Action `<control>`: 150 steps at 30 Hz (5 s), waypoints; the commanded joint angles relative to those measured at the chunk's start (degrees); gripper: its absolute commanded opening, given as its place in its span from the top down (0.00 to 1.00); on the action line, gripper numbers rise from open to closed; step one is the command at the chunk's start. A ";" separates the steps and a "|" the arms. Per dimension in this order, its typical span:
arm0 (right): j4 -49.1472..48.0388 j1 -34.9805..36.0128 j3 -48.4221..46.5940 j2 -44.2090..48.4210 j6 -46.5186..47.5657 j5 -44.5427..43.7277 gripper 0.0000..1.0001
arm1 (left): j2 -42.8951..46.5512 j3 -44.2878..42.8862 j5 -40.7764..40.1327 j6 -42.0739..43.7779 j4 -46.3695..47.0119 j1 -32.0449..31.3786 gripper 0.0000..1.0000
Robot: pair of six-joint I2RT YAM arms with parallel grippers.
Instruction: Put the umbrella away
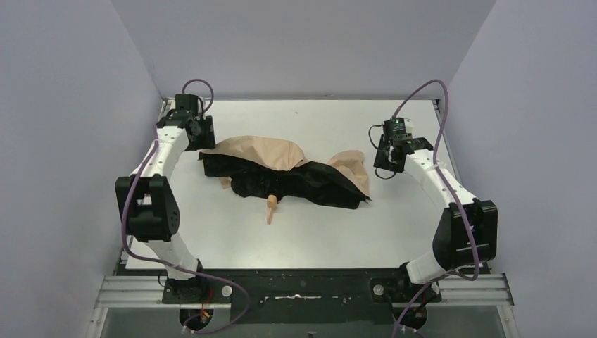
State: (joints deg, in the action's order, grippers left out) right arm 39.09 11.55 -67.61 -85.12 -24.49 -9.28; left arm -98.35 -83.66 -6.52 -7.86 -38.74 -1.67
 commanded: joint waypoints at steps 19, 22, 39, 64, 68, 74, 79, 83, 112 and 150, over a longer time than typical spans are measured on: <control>-10.63 8.41 2.38 -13.71 1.08 12.88 0.68 | -17.04 -5.73 15.71 7.59 3.14 -6.47 0.47; -12.10 9.58 2.68 -14.94 -0.31 14.18 0.68 | -17.37 -4.16 16.28 7.10 3.32 -8.97 0.47; -26.56 16.16 8.65 -15.03 -16.84 25.32 0.67 | -11.30 10.66 24.88 -6.51 15.47 -23.62 0.48; -15.58 17.83 19.18 12.58 -17.99 9.84 0.41 | -8.56 -3.18 26.25 -3.50 10.64 -27.41 0.32; -10.19 15.49 18.75 17.01 -12.15 11.18 0.37 | -4.52 -2.85 23.62 -2.33 8.11 -24.34 0.29; -2.66 12.58 18.31 23.13 -9.27 6.82 0.24 | 3.65 4.86 19.58 -3.55 11.25 -21.22 0.27; 0.61 11.12 18.22 24.10 -7.18 2.45 0.18 | 7.56 13.33 19.82 -6.02 15.00 -22.03 0.27; 1.65 9.88 17.81 22.50 -6.63 2.26 0.18 | 9.96 20.91 19.26 -7.86 19.87 -24.95 0.24; -29.99 20.43 32.36 11.70 -20.86 26.05 0.44 | 3.53 25.46 18.13 -6.76 27.18 -35.33 0.25; -14.06 4.81 -10.90 -21.71 2.44 19.51 0.70 | 15.88 40.91 4.04 -21.72 31.14 -41.44 0.74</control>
State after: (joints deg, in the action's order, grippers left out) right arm 28.36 16.80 -71.16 -102.06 -24.71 3.60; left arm -79.15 -40.64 -1.02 -27.49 -13.10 -41.36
